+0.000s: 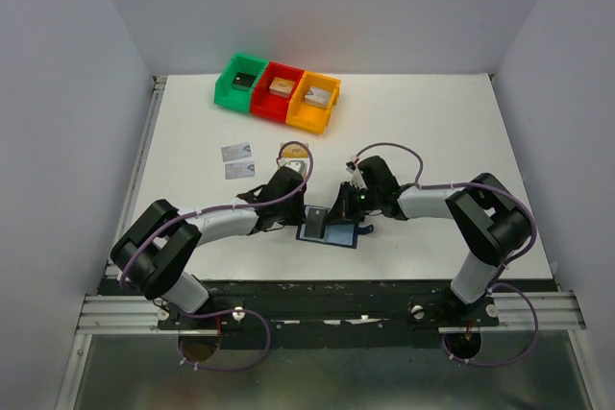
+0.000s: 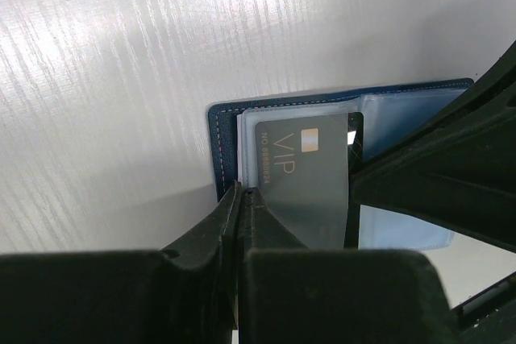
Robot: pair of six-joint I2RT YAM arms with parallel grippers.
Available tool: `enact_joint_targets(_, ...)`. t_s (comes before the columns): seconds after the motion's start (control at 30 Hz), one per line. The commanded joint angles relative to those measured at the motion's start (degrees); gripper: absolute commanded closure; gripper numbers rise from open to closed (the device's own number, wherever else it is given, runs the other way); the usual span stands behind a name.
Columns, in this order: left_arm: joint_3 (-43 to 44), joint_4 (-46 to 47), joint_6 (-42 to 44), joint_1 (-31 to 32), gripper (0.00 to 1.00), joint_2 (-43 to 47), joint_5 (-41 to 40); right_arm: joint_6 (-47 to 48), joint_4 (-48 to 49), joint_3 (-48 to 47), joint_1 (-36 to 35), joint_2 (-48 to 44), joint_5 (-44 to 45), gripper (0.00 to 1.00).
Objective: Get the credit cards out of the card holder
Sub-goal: Remove the credit card from the card holder.
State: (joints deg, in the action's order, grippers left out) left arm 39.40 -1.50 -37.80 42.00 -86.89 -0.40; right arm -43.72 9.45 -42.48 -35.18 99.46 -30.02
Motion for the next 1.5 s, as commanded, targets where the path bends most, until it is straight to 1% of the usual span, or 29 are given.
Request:
enact_joint_targets(0.0, -1.3, -0.8, -0.3, 0.1, 0.91, -0.5, -0.6, -0.9, 3.4, 0.8, -0.1, 0.8, -1.7, 0.87)
enact_joint_targets(0.07, -1.3, -0.8, -0.3, 0.1, 0.91, -0.4, -0.6, -0.9, 3.5, 0.9, 0.1, 0.6, -1.7, 0.89)
enact_joint_targets(0.2, -1.4, -1.2, -0.5, 0.1, 0.90, 0.4, -1.0, -0.7, 3.5, 1.2, 0.2, 0.1, -1.7, 1.00)
enact_joint_targets(0.4, -1.3, -2.2, -0.6, 0.1, 0.81, 3.0, -2.3, 1.0, 1.0, 1.2, 0.5, -0.9, -1.1, 1.00)
enact_joint_targets(0.53, -1.3, -2.4, -0.5, 0.0, 0.80, 4.0, -2.8, 1.8, 0.0, 1.4, 0.7, -1.3, -0.7, 1.00)
enact_joint_targets(0.63, -0.9, -2.5, -0.4, 0.0, 0.80, 2.9, -2.5, 1.7, -0.1, 1.6, 0.8, -1.5, -0.7, 1.00)
enact_joint_targets(0.87, 0.1, -2.7, -0.2, 0.0, 0.86, 0.1, -1.5, 1.3, 0.7, 1.6, 1.0, -2.8, -1.5, 1.00)
enact_joint_targets(1.13, 0.2, -2.9, -0.1, 0.1, 0.89, -0.3, -1.6, 3.4, -2.5, 1.9, 1.4, -4.4, -0.7, 1.00)
enact_joint_targets(1.37, 0.3, -3.0, -0.1, 0.0, 0.93, -0.4, -1.4, 3.7, -3.1, 1.7, 1.6, -4.7, -0.7, 1.00)
enact_joint_targets(1.47, 0.6, -2.6, 0.2, 0.0, 0.94, -0.8, -0.7, 3.2, -1.7, 1.7, 1.6, -4.4, -2.1, 1.00)
